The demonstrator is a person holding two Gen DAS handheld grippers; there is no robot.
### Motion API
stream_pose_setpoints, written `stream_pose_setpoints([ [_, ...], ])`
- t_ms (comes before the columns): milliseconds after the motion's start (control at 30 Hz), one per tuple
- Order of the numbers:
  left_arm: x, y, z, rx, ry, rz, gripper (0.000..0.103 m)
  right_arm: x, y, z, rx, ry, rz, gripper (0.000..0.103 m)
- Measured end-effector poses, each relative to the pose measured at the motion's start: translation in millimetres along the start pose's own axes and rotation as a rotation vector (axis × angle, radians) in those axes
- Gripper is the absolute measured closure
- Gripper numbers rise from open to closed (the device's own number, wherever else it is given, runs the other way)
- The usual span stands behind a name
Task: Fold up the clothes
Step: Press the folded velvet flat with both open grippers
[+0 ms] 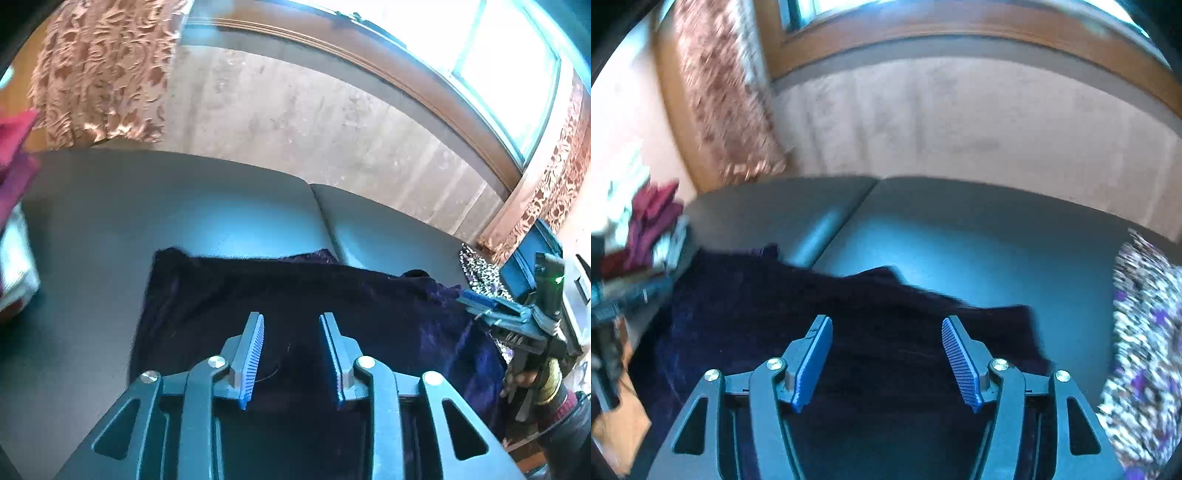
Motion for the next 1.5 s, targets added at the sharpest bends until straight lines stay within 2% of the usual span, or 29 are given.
stream_pose_setpoints([
  [100, -15.9, -19.8, -31.1, -0.072, 0.063, -0.008, 0.071, 13.0, -18.8, -23.5, -0.069, -0.068, 0.019, 0.04],
  [167, -23.4, -22.7, -38.5, -0.037, 0.019, 0.027, 0.071, 36.8, -22.2, -21.6, -0.064, -0.097, -0.061, 0.039],
  [233, -31.4, -19.7, -44.2, -0.016, -0.014, 0.08, 0.074, 58.9, -21.5, -20.8, -0.034, -0.087, -0.191, 0.042],
  [267, -35.1, -17.6, -49.1, -0.015, -0.017, 0.098, 0.08, 69.6, -20.6, -20.9, -0.017, -0.078, -0.26, 0.045],
  [300, -37.2, -15.5, -53.8, -0.015, -0.017, 0.107, 0.082, 77.6, -19.6, -21.3, 0.0, -0.066, -0.317, 0.047],
  [367, -39.7, -11.3, -62.6, -0.016, -0.013, 0.114, 0.083, 86.6, -16.9, -25.0, 0.02, -0.037, -0.384, 0.048],
  [433, -38.0, -7.4, -69.4, -0.026, -0.004, 0.095, 0.083, 88.7, -13.6, -29.4, 0.026, -0.039, -0.396, 0.048],
  [567, -35.2, 0.0, -73.6, -0.059, 0.035, 0.053, 0.083, 72.0, -12.5, -33.5, 0.011, -0.072, -0.315, 0.037],
  [600, -32.9, 1.0, -67.7, -0.062, 0.044, 0.049, 0.08, 69.5, -12.0, -34.3, 0.005, -0.08, -0.289, 0.035],
  [667, -25.4, 1.6, -50.7, -0.054, 0.05, 0.052, 0.074, 64.9, -11.4, -35.3, -0.006, -0.086, -0.251, 0.029],
  [733, -15.8, -2.0, -26.4, -0.03, 0.028, 0.051, 0.073, 63.9, -8.4, -34.6, -0.011, -0.091, -0.228, 0.028],
  [867, 2.2, -21.6, 19.4, -0.004, -0.015, 0.007, 0.072, 48.5, 7.1, 3.9, 0.059, -0.095, -0.135, 0.028],
  [967, 11.3, -47.7, 39.9, -0.027, -0.023, -0.061, 0.072, 3.1, 8.7, 45.2, 0.089, 0.036, -0.032, 0.025],
  [1067, 11.1, -67.7, 49.2, -0.055, -0.01, -0.102, 0.072, -38.1, -16.7, 82.2, 0.042, 0.124, 0.107, 0.024],
  [1133, 7.3, -80.5, 52.6, -0.08, 0.006, -0.114, 0.072, -52.5, -45.6, 105.5, -0.005, 0.162, 0.144, 0.023],
  [1200, 0.8, -93.6, 55.8, -0.101, 0.026, -0.127, 0.073, -50.8, -79.0, 120.9, -0.062, 0.151, 0.145, 0.022],
  [1333, -13.0, -101.8, 70.4, -0.125, 0.029, -0.132, 0.077, -40.7, -112.4, 138.8, -0.1, 0.104, 0.223, 0.024],
  [1400, -21.5, -104.7, 75.1, -0.147, 0.008, -0.089, 0.083, -35.8, -128.1, 148.3, -0.115, 0.081, 0.267, 0.025],
  [1500, -29.8, -107.0, 79.2, -0.171, 0.001, 0.01, 0.087, -28.5, -151.4, 162.6, -0.138, 0.047, 0.333, 0.025],
])
Point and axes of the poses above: each gripper's, at about its wrist camera, not at the fingertips, and z roughly against the way its jaws point, x to its right, y to its top, the point moved 10 cm from there along -z, roughly the way its jaws point, and after that the axes turned 13 degrees about x, right-handed, at the moved point
